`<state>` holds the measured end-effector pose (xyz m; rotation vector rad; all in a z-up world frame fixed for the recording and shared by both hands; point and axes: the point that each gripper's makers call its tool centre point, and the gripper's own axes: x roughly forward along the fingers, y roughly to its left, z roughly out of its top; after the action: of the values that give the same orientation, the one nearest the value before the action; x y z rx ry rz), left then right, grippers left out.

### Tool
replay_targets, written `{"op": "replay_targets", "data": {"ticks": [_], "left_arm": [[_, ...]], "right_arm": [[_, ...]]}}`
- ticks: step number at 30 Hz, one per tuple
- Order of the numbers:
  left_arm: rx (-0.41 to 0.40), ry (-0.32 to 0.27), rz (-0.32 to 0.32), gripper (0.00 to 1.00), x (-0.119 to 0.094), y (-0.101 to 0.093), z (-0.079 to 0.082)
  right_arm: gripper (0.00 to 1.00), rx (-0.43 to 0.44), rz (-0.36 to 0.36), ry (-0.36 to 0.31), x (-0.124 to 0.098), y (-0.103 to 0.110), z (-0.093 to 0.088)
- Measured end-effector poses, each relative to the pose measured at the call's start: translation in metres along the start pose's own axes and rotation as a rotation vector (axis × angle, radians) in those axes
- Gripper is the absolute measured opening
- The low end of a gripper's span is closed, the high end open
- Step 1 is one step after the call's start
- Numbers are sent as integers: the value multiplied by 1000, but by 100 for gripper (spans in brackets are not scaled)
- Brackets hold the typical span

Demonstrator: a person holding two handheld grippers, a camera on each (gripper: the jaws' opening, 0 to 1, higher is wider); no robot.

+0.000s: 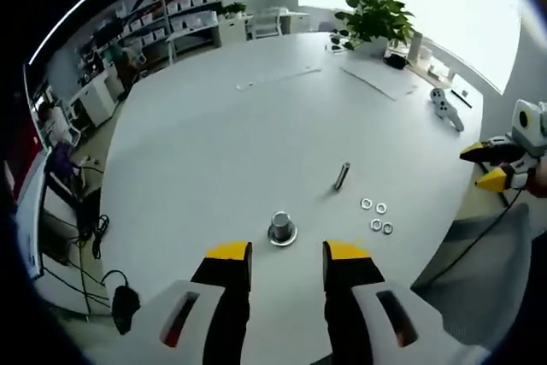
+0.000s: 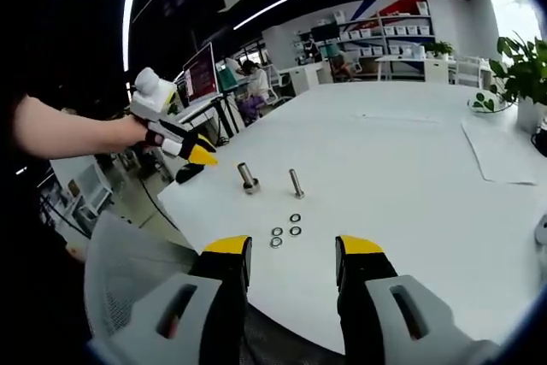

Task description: Place the washer onto the threaded stud by aligning its center hole with the stud, sliding it down to the base, and recovering from edge contact or off-axis alignment until the washer reaches the visible bottom stop.

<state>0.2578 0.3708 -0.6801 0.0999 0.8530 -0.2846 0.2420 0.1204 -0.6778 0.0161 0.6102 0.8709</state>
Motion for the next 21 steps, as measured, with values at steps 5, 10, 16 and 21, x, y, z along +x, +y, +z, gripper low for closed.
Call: {"op": "replay_targets", "data": {"ticks": [5,10,16,21], "left_arm": [[-41,-36,-6,31,-10,-2,-5],[-61,-70,-18,32,-18,-2,-6],[-96,-115,-37,33,-29,-5,-9],[-102,-138,-58,33,-38,-11,-14]], "right_arm": [[42,-9,-19,8,-1,2,4],[42,-19,-39,13,0,3,8],[42,-7,-81,12,-1,4,11],[42,18,-118,22,-3,2,9]]}}
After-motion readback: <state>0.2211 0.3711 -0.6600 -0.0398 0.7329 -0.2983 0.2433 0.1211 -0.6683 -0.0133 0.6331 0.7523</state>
